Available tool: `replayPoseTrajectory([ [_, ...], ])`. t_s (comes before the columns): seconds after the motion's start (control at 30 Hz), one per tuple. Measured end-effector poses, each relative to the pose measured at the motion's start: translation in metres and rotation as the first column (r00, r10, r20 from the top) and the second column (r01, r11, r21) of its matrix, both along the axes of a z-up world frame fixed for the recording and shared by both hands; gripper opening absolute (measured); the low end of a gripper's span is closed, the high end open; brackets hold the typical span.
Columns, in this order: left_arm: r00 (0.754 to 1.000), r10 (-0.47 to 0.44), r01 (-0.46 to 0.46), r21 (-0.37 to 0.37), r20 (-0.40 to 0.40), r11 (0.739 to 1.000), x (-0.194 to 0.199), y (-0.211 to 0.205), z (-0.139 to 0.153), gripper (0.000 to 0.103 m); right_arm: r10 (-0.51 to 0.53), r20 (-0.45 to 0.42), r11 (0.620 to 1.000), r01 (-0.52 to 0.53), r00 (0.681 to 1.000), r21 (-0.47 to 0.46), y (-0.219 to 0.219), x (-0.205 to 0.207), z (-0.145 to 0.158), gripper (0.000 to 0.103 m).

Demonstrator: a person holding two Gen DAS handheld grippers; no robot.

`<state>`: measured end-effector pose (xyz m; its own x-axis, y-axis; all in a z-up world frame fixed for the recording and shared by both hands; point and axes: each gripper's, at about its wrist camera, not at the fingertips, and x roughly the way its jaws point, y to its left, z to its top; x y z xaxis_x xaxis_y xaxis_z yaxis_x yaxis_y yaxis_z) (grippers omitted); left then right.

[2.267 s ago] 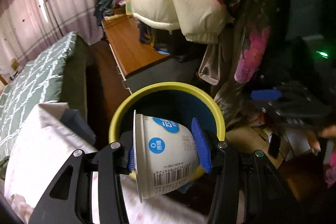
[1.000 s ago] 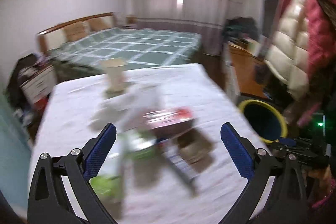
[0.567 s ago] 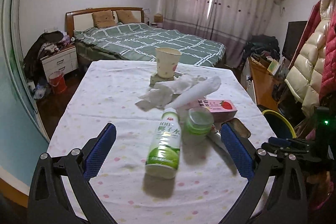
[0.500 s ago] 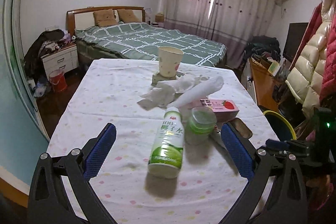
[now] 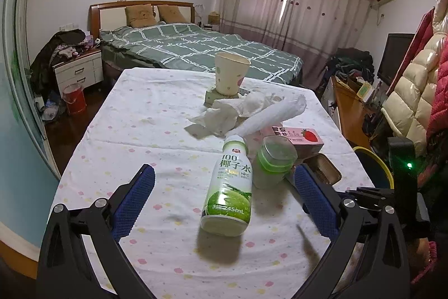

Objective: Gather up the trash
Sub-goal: 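Move the right tool back to the table and grasp the white tube, then carry the tube with the right tool over the bin and release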

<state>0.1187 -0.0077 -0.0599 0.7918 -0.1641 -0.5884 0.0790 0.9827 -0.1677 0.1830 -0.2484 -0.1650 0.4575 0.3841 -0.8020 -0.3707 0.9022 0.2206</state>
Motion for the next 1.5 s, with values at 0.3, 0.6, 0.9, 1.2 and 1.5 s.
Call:
replayPoseTrajectory([
  [0.3, 1.0, 0.003, -0.003, -0.006, -0.014, 1.0, 0.003, 0.0, -0.006, 0.098, 0.003, 0.0, 1.0, -0.003, 1.0, -0.015, 0.006, 0.001, -0.002, 0.011],
  [0.6, 1.0, -0.004, 0.004, -0.01, -0.023, 1.0, 0.005, -0.002, -0.01, 0.098, 0.024, 0.007, 0.998, -0.024, 1.0, 0.066, -0.016, -0.028, 0.015, 0.011],
  [0.9, 0.999, -0.036, 0.037, 0.02, -0.036, 0.999, 0.008, -0.02, -0.014, 0.098, -0.037, 0.068, 0.985, 0.025, 0.997, 0.169, -0.064, -0.047, 0.046, 0.011],
  [1.2, 0.997, -0.051, 0.054, 0.034, -0.062, 0.998, 0.013, -0.028, -0.022, 0.098, -0.418, 0.115, 0.907, 0.409, 0.901, 0.099, -0.189, -0.034, 0.047, 0.011],
  [1.5, 0.992, -0.057, 0.061, 0.036, -0.112, 0.997, 0.023, -0.035, -0.037, 0.098, -0.642, 0.013, 0.763, 0.64, 0.767, -0.087, -0.288, 0.003, -0.02, 0.011],
])
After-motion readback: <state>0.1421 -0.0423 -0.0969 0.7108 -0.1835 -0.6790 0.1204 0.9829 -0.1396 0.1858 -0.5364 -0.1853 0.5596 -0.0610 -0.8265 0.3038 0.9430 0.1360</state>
